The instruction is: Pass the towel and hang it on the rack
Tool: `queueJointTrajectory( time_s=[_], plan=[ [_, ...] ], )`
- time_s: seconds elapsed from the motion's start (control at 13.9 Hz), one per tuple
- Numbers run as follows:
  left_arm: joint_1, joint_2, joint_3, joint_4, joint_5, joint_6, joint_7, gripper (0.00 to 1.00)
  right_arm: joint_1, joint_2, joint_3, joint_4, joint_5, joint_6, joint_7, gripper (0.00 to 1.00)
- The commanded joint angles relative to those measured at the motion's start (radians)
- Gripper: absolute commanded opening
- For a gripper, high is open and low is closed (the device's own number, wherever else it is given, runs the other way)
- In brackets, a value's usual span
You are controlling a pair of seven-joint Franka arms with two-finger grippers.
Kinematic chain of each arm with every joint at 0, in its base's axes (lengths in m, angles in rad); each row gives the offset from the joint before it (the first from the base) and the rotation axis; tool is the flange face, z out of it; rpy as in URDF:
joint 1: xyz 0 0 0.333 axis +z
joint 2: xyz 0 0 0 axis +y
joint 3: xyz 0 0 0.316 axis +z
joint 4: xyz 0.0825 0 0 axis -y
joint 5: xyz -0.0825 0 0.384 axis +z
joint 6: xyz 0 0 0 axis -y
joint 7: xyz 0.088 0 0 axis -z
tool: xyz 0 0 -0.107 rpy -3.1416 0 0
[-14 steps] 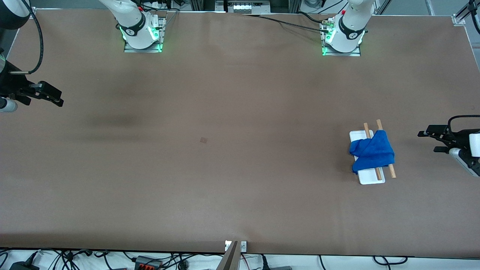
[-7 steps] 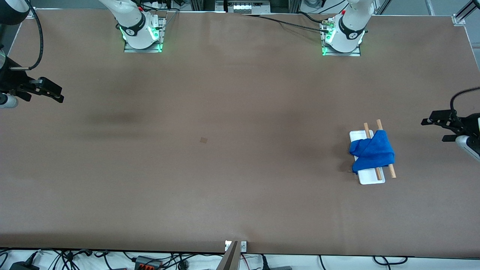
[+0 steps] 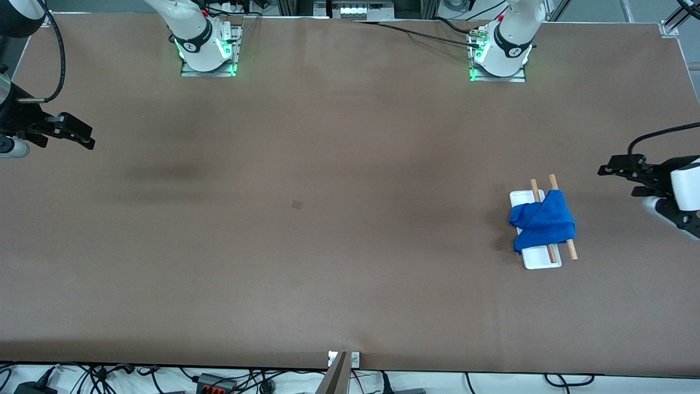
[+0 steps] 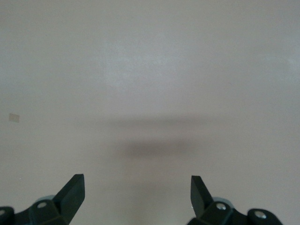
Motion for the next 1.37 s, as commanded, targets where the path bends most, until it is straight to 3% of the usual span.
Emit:
queueJointTrajectory(
  time_s=[0.0,0.22,0.43,0.72,1.01,1.29],
  plan=[
    [-0.049,0.006,0.012,0.073,0.023,-0.075,-0.084,1.0,-0.009,-0.026,0.007,-0.022,0.015,0.007,-0.011,1.0],
    [-0.057,-0.049,0.017,0.026,0.025,-0.053,-0.161,1.0,-0.01,-0.026,0.007,-0.021,0.018,0.008,-0.009,1.0],
    [-0.064,-0.249,0.038,-0.255,0.026,0.194,-0.199,1.0,-0.01,-0.028,0.007,-0.018,0.018,0.002,-0.011,1.0],
    [-0.201,-0.326,0.245,-0.369,-0.072,0.217,-0.223,1.0,-0.01,-0.028,0.006,-0.015,0.018,0.007,-0.012,1.0],
    [-0.231,-0.432,0.257,-0.501,-0.057,0.293,-0.372,1.0,-0.009,-0.029,0.007,-0.006,0.018,0.001,-0.006,1.0],
    [-0.253,-0.465,0.264,-0.545,-0.047,0.322,-0.391,1.0,-0.009,-0.026,0.009,0.001,0.017,-0.001,-0.004,1.0]
  ],
)
